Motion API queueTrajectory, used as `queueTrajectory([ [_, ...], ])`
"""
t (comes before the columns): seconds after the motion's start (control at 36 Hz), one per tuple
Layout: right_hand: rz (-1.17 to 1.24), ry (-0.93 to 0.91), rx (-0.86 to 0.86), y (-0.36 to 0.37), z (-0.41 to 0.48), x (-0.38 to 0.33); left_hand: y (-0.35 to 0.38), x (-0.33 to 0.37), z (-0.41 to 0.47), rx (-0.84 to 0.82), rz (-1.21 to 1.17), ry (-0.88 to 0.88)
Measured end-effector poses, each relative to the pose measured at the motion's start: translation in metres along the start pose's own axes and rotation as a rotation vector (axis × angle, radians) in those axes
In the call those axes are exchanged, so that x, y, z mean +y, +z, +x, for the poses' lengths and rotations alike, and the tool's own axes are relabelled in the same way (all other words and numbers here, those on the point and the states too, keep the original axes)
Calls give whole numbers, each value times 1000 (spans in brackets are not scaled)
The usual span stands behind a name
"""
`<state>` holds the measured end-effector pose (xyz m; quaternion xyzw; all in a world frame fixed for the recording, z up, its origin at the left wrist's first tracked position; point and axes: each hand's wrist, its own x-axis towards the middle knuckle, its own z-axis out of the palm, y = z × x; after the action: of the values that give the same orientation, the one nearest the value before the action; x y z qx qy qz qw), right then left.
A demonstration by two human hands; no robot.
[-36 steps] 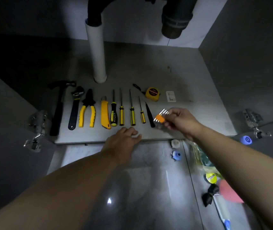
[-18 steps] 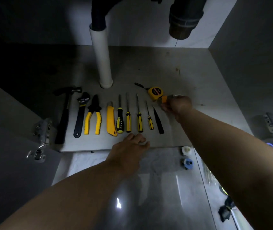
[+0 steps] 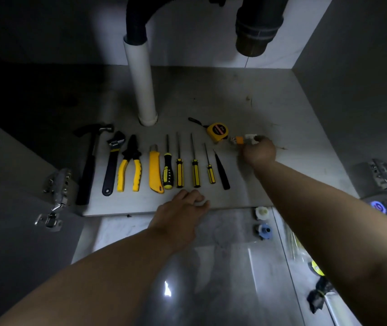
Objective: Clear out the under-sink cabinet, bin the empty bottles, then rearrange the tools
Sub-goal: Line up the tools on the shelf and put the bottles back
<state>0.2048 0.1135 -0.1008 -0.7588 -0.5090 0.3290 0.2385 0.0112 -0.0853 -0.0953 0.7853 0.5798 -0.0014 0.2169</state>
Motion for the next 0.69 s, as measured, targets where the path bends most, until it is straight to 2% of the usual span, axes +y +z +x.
queueTrajectory([
  [0.08, -236, -228, 18, 5, -7, -7, 0, 0, 0, 3, 6, 6],
  [0.14, -395, -416, -59, 13, -11, -15, 0, 0, 0, 9, 4, 6],
  [0.19, -551, -524, -184, 23, -16, -24, 0, 0, 0, 18, -4, 5],
  [0.39, -826, -618, -335, 40, -28, -45, 2, -1, 0, 17, -18, 5],
  [0.5, -687, -534, -427, 38, -26, -53, 3, -1, 0, 32, -40, 1],
  [0.56, -565, -523, -385, 31, -29, -51, 4, -1, 0, 35, -36, 3],
  [0.58, -537, -527, -311, 27, -32, -46, 4, -1, 0, 37, -31, 4],
  [0.64, -561, -493, -106, 20, -36, -33, 3, 0, 0, 41, -26, 6],
  [0.69, -635, -399, 2, 13, -42, -20, 3, 0, 0, 46, -22, 11],
])
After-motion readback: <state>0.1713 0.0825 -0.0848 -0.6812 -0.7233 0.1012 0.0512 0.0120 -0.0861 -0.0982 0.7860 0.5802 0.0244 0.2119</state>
